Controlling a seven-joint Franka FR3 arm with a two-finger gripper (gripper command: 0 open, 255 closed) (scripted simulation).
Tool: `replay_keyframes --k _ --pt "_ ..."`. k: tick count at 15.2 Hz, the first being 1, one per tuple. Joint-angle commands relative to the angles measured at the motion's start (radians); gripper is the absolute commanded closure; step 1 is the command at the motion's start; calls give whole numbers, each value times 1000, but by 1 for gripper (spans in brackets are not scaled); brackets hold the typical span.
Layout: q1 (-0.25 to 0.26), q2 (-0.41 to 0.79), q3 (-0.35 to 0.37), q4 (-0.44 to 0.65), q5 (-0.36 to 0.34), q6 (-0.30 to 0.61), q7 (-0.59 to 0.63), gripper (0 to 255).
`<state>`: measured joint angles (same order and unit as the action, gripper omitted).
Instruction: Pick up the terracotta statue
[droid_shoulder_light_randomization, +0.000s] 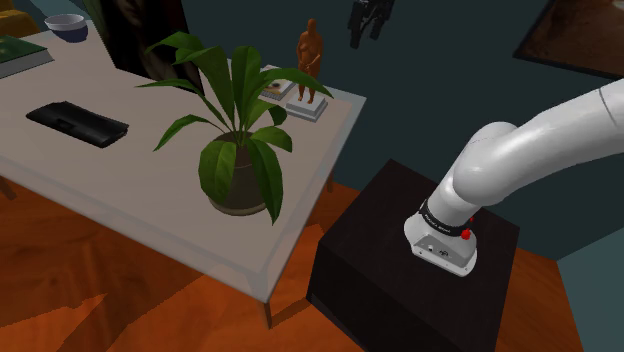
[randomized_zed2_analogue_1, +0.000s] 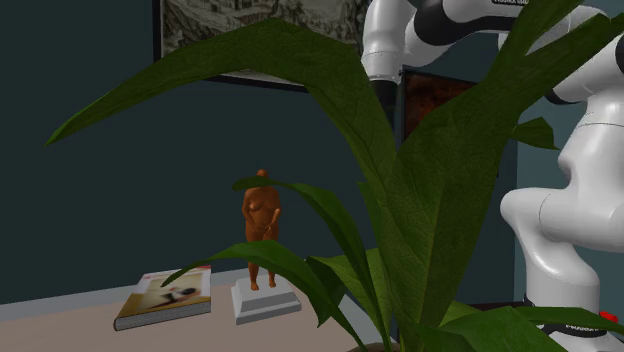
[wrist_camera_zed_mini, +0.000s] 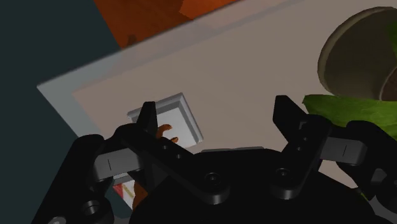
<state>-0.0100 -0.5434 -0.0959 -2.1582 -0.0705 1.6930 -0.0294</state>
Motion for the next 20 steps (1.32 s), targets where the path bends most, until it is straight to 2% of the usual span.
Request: replay_keyframes --k 1,6,11,16,19,20 --pt "-4 93 -20 77 3 11 -13 0" --pt "-10 305 -54 277 29 7 -33 0" --pt "-24 526 -85 521 71 -33 -58 0" --pt "-59 775 -109 837 130 -121 -81 0" --pt "-100 961 -114 1106 173 -217 -88 0" --pt "-102 965 -113 1113 174 -219 -88 0"
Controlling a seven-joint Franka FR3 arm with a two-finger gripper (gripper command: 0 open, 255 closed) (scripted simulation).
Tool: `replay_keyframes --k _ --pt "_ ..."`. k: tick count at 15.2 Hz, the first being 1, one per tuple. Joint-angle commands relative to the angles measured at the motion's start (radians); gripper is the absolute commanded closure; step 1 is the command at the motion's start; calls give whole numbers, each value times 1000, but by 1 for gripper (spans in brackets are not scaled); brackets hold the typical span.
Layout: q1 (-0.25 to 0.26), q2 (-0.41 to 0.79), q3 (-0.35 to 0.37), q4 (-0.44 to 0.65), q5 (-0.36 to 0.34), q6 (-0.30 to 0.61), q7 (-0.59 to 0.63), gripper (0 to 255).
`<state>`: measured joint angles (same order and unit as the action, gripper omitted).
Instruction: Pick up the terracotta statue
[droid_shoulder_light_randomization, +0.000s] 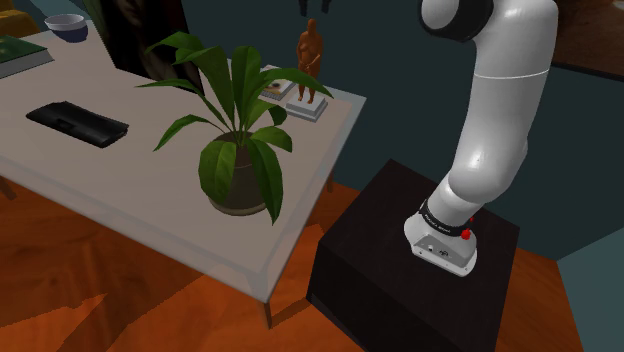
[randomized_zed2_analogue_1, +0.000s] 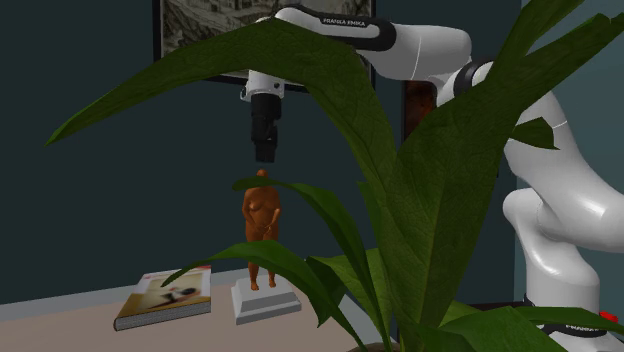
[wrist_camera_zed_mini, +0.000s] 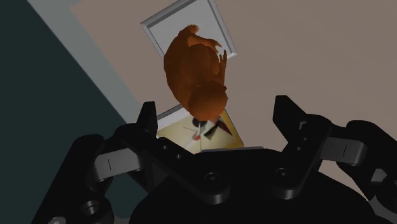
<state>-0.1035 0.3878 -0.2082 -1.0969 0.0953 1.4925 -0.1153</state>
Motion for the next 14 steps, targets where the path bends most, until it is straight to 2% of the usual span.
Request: replay_keyframes --k 1,7,9,10,14 --pt "-6 25 0 24 6 0 -2 0" --pt "7 -16 0 -130 -2 112 -3 0" --pt "7 -16 0 -130 -3 113 -3 0" --pt "7 -17 0 -131 -3 113 -3 255" --pt "7 -17 0 -132 -3 114 -3 255"
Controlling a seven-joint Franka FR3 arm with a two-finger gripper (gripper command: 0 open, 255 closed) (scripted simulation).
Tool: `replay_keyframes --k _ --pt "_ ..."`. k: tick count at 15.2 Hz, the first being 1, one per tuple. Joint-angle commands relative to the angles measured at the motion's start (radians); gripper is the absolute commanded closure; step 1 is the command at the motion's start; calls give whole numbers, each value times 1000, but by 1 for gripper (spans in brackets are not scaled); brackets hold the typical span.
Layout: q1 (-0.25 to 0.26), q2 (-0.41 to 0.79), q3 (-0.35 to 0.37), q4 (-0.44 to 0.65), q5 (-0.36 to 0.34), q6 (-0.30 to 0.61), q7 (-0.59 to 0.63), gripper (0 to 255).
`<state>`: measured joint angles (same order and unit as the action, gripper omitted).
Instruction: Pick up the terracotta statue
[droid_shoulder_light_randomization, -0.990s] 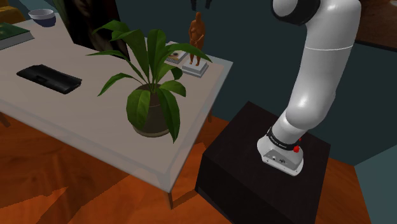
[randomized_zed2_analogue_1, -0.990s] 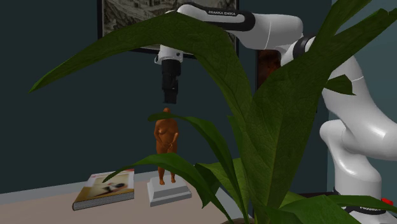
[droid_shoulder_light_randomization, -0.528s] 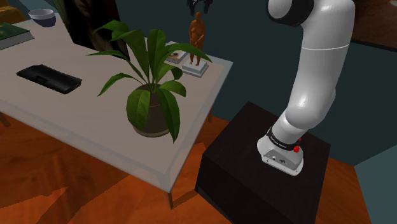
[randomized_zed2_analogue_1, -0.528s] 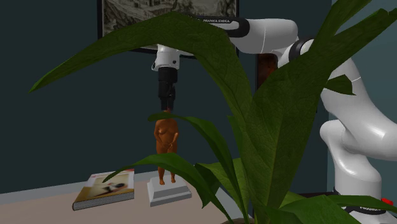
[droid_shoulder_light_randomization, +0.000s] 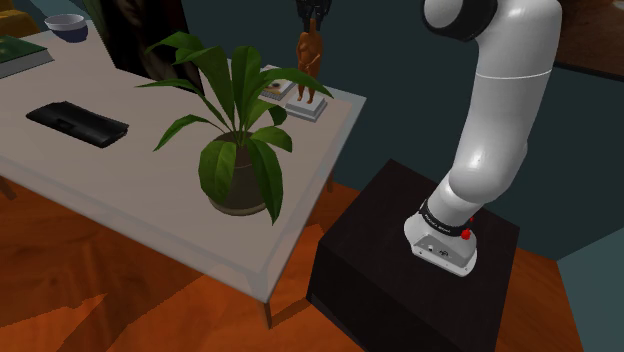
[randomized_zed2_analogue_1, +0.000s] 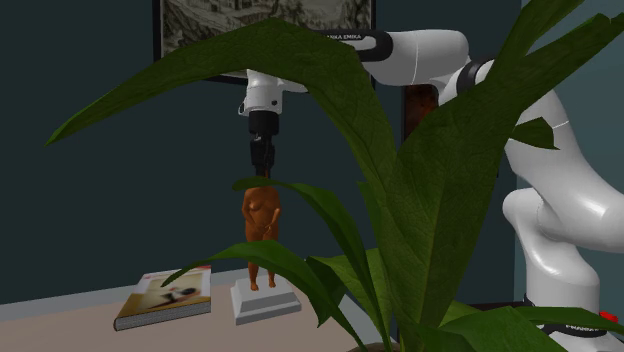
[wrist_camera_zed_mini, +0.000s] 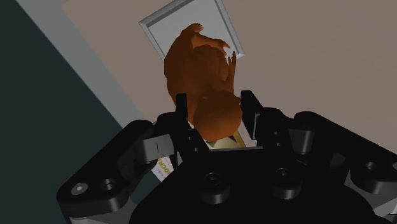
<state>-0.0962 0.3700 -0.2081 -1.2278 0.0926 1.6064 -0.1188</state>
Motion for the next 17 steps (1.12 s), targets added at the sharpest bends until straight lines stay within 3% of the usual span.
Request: replay_keyframes --k 1,6,17 --pt "-1 1 0 -1 0 0 0 255" --pt "-2 7 0 22 1 -17 0 255" --pt "-32 105 1 329 21 -227 3 255"
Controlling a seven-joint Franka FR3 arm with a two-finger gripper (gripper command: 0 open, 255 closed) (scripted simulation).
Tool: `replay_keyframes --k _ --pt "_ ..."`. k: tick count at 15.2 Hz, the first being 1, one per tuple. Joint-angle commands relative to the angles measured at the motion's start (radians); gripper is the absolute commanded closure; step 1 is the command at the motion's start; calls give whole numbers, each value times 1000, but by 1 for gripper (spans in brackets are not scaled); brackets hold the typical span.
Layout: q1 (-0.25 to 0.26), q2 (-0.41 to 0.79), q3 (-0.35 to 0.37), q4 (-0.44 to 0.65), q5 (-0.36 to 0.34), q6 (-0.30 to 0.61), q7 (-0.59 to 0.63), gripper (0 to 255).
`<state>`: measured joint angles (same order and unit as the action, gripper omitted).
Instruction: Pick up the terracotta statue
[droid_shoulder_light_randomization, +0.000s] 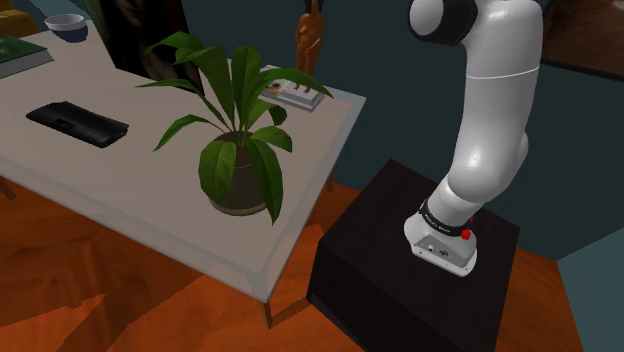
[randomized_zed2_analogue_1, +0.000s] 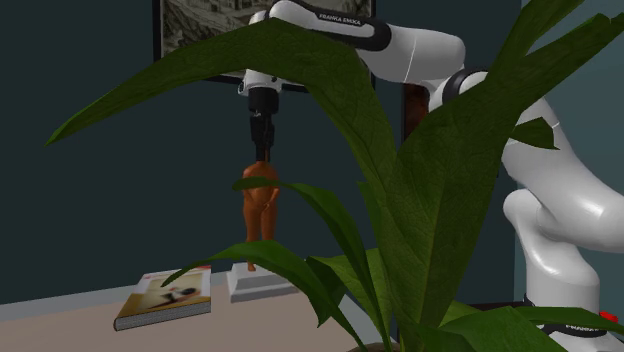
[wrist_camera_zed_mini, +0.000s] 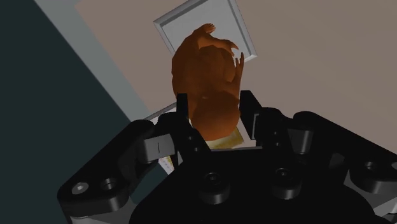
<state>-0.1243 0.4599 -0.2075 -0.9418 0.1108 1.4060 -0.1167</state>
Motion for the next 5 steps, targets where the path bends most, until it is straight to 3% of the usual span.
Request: replay_keyframes --k 1,3,5 --pt "-9 32 1 85 7 -52 2 255" --pt "-23 75 3 187 15 -110 4 255" --pt "-24 79 4 196 16 -115 4 255"
